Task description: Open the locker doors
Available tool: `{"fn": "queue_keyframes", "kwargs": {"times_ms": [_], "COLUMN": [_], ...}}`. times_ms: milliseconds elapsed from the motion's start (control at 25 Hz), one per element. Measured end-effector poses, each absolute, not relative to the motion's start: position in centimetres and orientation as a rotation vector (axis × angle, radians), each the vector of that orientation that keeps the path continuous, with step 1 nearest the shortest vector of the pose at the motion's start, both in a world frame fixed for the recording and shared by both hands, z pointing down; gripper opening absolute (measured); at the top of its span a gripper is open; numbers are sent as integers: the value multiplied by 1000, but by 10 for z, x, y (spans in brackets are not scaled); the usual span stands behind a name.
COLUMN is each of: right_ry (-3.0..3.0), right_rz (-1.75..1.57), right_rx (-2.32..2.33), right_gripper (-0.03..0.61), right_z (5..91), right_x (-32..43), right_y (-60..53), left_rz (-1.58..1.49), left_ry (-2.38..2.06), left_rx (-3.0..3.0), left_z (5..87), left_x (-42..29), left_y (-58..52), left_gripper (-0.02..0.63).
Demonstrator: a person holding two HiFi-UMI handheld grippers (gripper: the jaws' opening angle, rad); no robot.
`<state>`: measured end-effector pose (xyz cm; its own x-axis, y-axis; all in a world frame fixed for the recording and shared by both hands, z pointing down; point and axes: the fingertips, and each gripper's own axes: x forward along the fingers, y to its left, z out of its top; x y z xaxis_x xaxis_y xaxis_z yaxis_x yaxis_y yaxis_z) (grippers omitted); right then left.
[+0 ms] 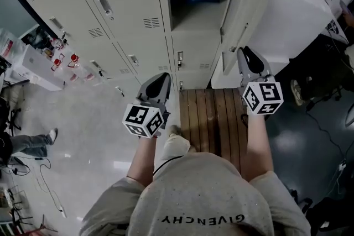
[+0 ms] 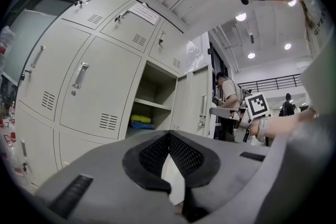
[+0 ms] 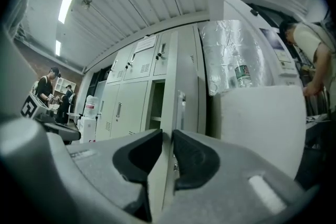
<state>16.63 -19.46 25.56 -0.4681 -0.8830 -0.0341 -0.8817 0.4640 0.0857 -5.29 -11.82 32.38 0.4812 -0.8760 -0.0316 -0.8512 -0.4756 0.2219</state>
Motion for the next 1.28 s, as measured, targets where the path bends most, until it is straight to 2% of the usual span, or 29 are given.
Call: {"fn": "queue_keyframes", "kwargs": {"times_ms": [880, 1040, 1120, 1280], "right_ry": [-2465, -2404, -2383, -2400], "right_rz": [-164, -161, -161, -284], "right_rx": [1899, 1967, 2017, 2018], "right_gripper": [57, 48, 20, 18], "right_z": [256, 257, 254, 244], "right_x": [245, 255, 260, 248], "right_y": [-203, -207, -209, -201], "left_rz": [-170, -165, -160, -149], "left_ry": [-1535, -1519, -1513, -1511], "left_rx": [2520, 2519, 2518, 2504], "left_z": [336, 339, 341, 348], "left_x": [-62, -58, -57, -58], "left_y": [-129, -136, -139, -146], "left_gripper": [-2, -2, -2, -2]}}
